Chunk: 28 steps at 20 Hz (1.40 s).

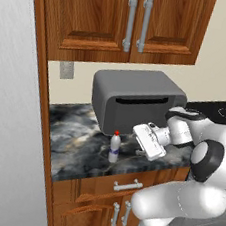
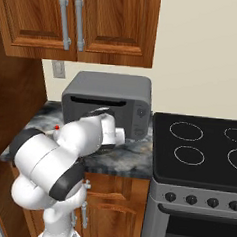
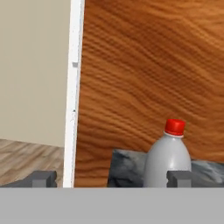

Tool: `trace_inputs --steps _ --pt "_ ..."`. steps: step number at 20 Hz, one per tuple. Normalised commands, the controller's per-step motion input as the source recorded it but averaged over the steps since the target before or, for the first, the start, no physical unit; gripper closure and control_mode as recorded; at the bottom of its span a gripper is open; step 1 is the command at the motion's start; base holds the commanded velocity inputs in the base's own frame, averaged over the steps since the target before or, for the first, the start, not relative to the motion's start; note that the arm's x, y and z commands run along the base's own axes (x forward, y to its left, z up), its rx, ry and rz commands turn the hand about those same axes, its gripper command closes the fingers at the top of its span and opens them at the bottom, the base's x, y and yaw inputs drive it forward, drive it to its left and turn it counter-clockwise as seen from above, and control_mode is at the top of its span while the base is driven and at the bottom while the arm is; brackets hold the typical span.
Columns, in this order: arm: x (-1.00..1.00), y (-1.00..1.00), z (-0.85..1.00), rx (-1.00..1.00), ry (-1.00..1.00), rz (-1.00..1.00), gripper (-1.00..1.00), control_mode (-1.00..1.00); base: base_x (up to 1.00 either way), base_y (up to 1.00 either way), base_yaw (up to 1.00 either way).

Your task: Take the bottled waters from the counter and place them in the freezer to freeze. Close the freezer door after placing the bottles.

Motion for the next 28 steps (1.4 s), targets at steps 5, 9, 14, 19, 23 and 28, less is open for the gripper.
trace_inputs --steps 5,9,14,19,23,28 --pt "0.12 0.03 -0.07 0.00 0.00 -0.07 -1.00 -1.00 0.00 0.00 0.00" --pt "0.26 0.08 -0.01 0.00 0.00 -0.08 -1.00 -1.00 0.00 0.00 0.00" --pt "0.18 0.22 -0.03 0.00 0.00 -0.04 -1.00 -1.00 0.00 0.00 0.00" --pt "0.05 0.28 -0.06 0.00 0.00 -0.01 -1.00 -1.00 0.00 0.00 0.00" --pt "0.00 0.23 -0.08 0.00 0.00 0.00 -1.00 -1.00 0.00 0.00 0.00" --pt "0.00 0.16 -0.08 0.00 0.00 0.00 -1.00 -1.00 0.00 0.00 0.00"
